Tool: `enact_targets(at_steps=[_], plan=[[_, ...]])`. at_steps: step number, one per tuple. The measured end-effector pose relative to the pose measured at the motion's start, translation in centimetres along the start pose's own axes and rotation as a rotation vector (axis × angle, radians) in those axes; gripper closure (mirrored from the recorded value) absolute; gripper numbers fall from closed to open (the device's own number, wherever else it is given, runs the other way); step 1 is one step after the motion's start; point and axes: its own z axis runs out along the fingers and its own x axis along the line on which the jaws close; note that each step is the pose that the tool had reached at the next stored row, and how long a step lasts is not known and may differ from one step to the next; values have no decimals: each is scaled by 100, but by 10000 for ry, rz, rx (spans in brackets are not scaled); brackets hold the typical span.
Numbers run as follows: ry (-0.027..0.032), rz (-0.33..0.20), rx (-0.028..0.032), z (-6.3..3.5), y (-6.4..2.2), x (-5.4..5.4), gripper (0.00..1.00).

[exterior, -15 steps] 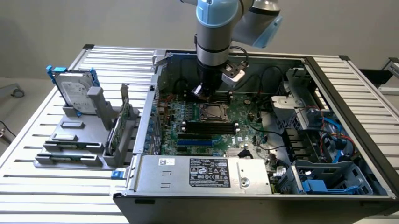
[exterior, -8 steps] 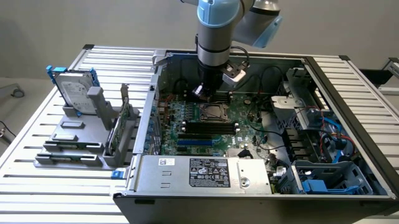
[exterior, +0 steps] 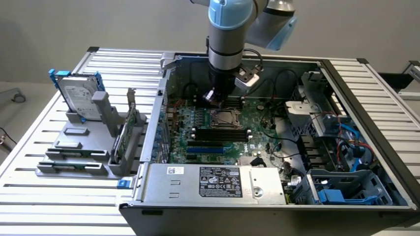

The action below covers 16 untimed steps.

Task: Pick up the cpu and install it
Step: 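Install the first cpu locking lever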

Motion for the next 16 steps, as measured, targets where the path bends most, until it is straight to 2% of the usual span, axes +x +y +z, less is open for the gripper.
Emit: enact_targets(at_steps=[16], plan=[[0, 0, 0, 17, 36, 29, 89]])
